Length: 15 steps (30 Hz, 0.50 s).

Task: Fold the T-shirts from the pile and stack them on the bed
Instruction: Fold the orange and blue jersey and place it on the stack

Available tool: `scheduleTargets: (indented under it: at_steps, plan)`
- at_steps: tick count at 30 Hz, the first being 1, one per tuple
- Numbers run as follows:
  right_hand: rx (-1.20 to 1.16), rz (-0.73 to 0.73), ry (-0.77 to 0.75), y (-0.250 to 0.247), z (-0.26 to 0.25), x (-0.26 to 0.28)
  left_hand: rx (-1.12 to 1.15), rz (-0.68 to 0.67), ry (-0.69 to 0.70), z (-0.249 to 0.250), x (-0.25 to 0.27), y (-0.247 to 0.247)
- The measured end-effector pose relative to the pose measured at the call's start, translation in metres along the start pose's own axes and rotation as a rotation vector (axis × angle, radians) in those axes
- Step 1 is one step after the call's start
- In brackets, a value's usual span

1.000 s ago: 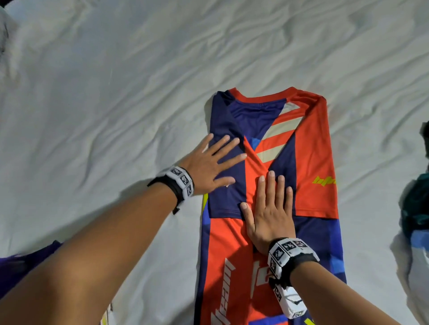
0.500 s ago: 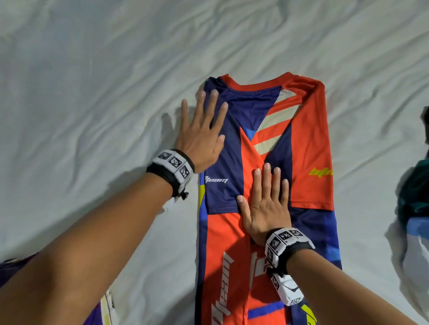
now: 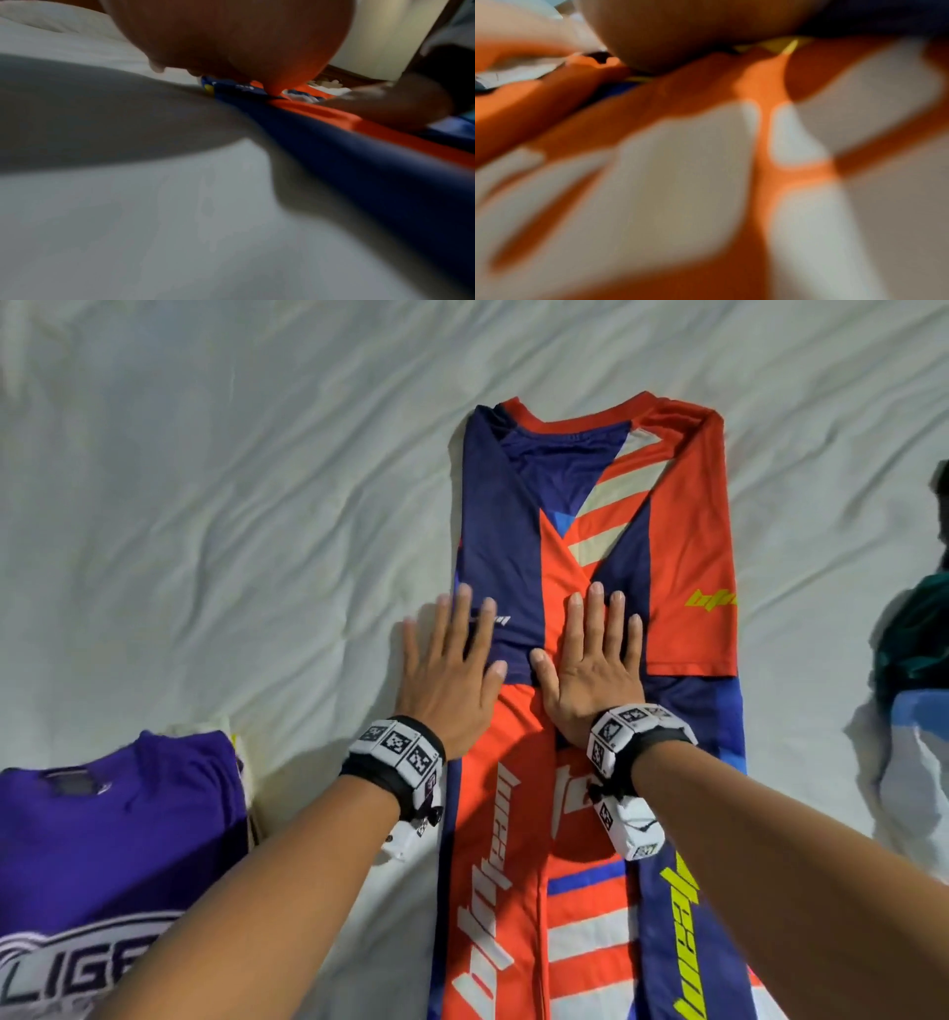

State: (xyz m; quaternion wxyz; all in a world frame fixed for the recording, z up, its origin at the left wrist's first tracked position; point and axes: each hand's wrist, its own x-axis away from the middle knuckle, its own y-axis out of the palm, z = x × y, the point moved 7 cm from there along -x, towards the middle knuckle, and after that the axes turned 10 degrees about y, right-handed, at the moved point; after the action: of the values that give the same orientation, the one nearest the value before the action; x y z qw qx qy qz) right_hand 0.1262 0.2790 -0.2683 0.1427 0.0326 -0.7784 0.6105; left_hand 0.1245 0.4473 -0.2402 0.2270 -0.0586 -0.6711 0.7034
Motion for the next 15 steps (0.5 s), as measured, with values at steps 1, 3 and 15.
scheduleTargets:
  at_steps: [1,3,15]
  plan:
    - [0.003,-0.009,0.004,-0.003,0.0,0.0,-0.028,-0.021,0.029,0.002,0.009,0.006]
    - [0.021,-0.002,-0.002,-0.013,-0.001,0.007,-0.035,-0.038,-0.081,-0.013,0.028,0.013]
    - [0.207,-0.108,-0.292,0.027,0.016,0.226,-0.029,-0.183,-0.032,0.057,0.21,0.047]
